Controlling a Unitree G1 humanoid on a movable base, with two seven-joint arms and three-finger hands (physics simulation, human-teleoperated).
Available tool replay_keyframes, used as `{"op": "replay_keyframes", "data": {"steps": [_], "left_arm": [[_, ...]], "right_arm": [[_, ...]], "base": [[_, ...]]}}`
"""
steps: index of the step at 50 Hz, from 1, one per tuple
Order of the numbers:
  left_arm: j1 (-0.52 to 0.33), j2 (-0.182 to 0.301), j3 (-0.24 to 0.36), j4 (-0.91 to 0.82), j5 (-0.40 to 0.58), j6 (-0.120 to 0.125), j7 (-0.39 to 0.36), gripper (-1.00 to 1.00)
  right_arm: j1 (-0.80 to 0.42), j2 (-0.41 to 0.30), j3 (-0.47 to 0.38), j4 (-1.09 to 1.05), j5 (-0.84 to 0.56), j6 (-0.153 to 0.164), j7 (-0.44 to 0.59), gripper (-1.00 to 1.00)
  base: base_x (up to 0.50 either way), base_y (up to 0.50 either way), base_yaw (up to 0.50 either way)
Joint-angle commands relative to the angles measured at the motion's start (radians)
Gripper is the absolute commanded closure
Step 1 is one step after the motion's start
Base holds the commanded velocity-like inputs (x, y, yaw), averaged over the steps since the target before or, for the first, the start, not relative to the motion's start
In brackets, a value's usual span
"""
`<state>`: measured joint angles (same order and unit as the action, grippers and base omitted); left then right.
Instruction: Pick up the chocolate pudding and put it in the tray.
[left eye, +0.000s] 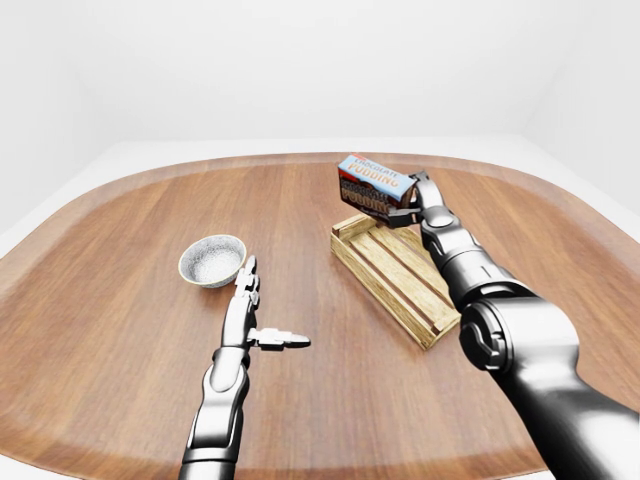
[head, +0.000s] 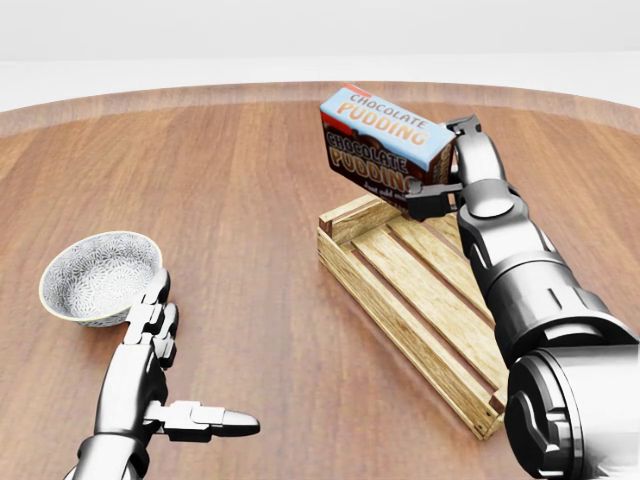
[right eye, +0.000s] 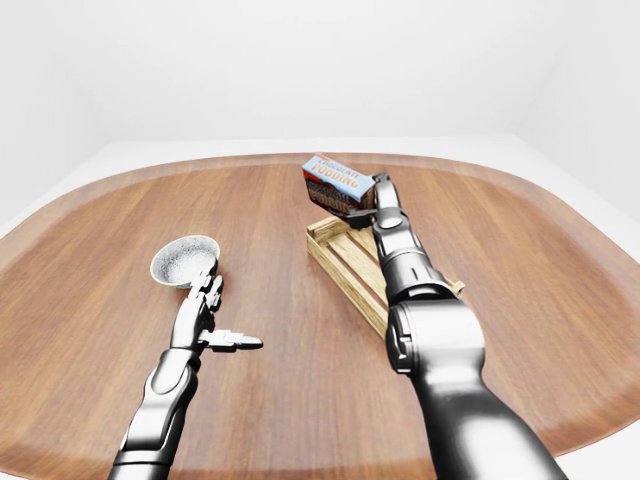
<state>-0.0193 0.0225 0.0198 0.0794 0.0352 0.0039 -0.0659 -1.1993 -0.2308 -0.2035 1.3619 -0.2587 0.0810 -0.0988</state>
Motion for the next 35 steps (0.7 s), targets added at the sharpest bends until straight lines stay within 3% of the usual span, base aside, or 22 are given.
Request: {"op": "replay_keyframes", "data": {"steps": [1, 9, 35], "left_arm": [[0.005, -0.002, 0.002, -0.019, -0.013, 0.008, -0.002, -1.00], [0.004, -0.001, 0.002, -0.008, -0.011, -0.003, -0.003, -1.00], [0.002, -0.002, 0.003, -0.008, -0.012, 0.001, -0.004, -1.00]], "right_arm": [[0.053, -0.017, -0.025, -0.008, 0.038, -0.021, -0.013, 1.00], [0.081, -0.021, -0.034, -0.005, 0.053, -0.031, -0.019, 1.00], [0.164, -0.027, -0.052, 0.000, 0.066, -0.058, -0.028, 1.00]], "base": [[0.00, 0.00, 0.00], [0.00, 0.00, 0.00], [0.00, 0.00, 0.00]]}}
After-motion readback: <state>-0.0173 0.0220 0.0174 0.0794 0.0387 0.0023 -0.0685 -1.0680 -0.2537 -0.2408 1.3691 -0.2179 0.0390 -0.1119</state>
